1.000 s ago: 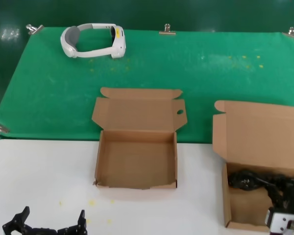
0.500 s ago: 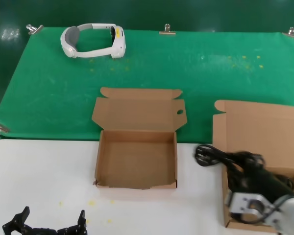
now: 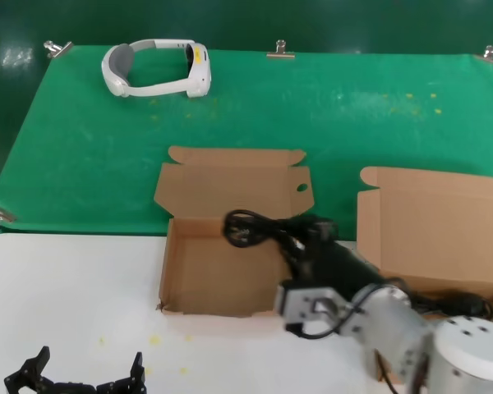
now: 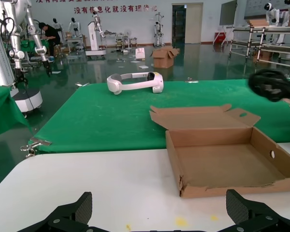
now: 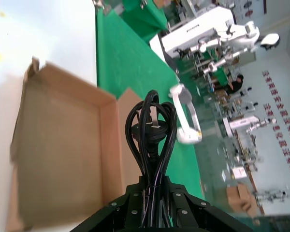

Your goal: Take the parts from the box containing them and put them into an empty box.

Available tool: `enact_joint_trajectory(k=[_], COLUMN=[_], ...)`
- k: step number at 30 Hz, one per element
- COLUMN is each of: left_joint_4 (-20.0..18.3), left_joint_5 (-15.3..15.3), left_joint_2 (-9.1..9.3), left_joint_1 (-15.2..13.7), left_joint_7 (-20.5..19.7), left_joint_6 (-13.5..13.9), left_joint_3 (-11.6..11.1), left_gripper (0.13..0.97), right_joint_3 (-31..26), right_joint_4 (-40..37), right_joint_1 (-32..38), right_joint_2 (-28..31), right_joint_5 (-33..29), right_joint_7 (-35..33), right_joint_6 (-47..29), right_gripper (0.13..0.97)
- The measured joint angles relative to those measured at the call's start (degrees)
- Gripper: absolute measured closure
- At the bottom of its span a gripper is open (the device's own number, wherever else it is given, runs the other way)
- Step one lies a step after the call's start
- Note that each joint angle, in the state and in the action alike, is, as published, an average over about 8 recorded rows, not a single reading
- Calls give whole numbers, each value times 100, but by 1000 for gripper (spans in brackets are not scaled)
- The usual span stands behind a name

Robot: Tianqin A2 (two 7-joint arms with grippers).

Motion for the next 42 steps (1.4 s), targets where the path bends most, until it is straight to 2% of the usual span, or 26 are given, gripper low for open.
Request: enact_joint_trajectory(k=[6, 9, 15, 20, 23, 29, 34, 38, 42], left_joint_4=[0, 0, 0, 0, 0, 0, 0, 0, 0], left_joint_5=[0, 0, 0, 0, 0, 0, 0, 0, 0], left_joint_2=[0, 0, 0, 0, 0, 0, 0, 0, 0], left_joint_1=[0, 0, 0, 0, 0, 0, 0, 0, 0], left_joint_7=[0, 0, 0, 0, 0, 0, 0, 0, 0], left_joint_6=[0, 0, 0, 0, 0, 0, 0, 0, 0], left_joint_3=[0, 0, 0, 0, 0, 0, 0, 0, 0], left_gripper=[132, 132, 132, 132, 132, 132, 132, 132, 132], right_joint_3=[0, 15, 91, 52, 26, 25, 179, 213, 108], right_joint_4=[-981, -1617, -2890, -3420, -3557, -3714, -3671, -3219, -2347], right_joint_1=[210, 318, 557, 702, 749, 784, 729, 636, 524], right_joint_2=[-776, -1168, -1836, -2084, -2139, -2176, -2100, -1756, -1112], right_joint_5=[-60, -285, -1315, -2127, -2546, -3321, -3818, -3649, -2832], right_joint_7=[-146, -34, 738, 1530, 1988, 2843, 3274, 3168, 2610], right_joint_6=[-489, -778, -1271, -1444, -1482, -1519, -1516, -1337, -939], right_gripper=[878, 879, 876, 861, 854, 786, 764, 705, 626])
